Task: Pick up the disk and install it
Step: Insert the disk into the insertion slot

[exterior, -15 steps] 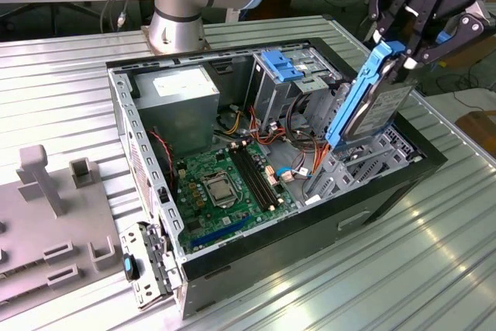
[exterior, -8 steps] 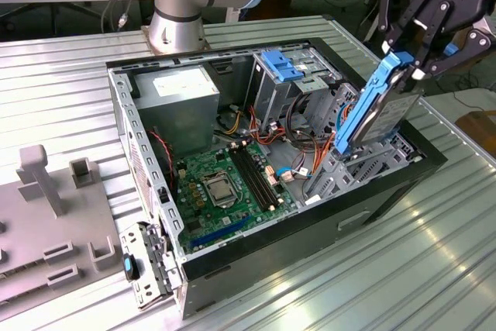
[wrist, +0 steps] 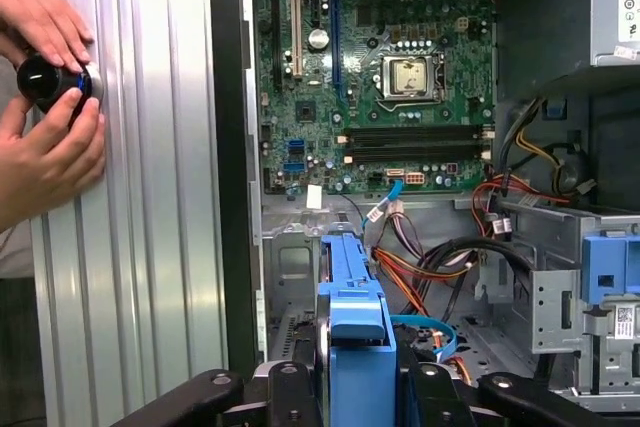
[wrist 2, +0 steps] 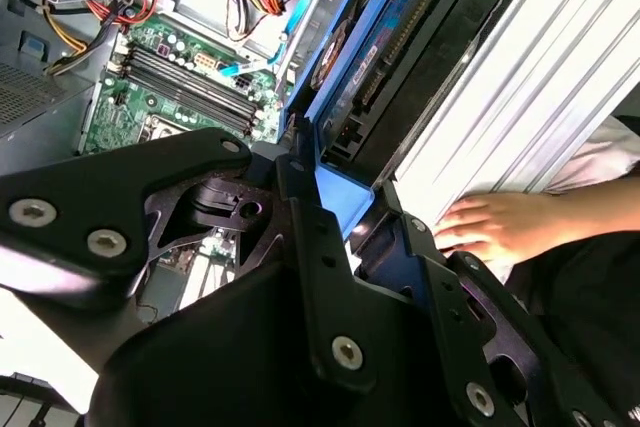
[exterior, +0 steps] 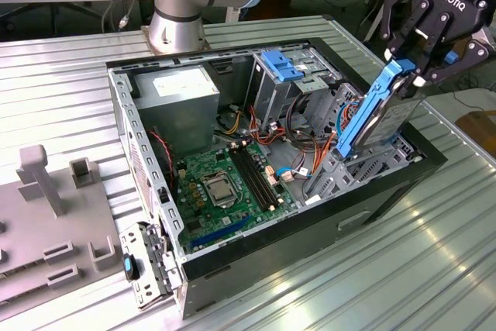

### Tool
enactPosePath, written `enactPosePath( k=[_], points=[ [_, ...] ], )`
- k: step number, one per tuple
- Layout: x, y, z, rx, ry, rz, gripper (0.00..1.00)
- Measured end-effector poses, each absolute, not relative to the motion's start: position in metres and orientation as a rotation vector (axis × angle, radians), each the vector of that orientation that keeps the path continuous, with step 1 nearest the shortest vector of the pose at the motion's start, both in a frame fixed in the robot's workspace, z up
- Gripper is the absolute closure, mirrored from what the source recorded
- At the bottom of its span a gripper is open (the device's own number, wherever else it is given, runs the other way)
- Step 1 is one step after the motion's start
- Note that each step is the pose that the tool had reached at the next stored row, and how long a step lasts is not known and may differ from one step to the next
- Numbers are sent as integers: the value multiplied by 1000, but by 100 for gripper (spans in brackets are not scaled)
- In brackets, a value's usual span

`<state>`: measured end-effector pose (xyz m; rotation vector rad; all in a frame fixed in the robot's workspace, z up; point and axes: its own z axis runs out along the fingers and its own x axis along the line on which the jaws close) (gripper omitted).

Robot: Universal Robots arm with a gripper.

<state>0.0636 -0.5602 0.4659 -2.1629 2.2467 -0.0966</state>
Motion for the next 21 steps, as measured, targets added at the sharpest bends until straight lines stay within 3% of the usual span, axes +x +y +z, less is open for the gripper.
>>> enactPosePath(
  k=[21],
  points=[
    [67, -560, 449, -2170, 2257, -78, 63]
  ],
)
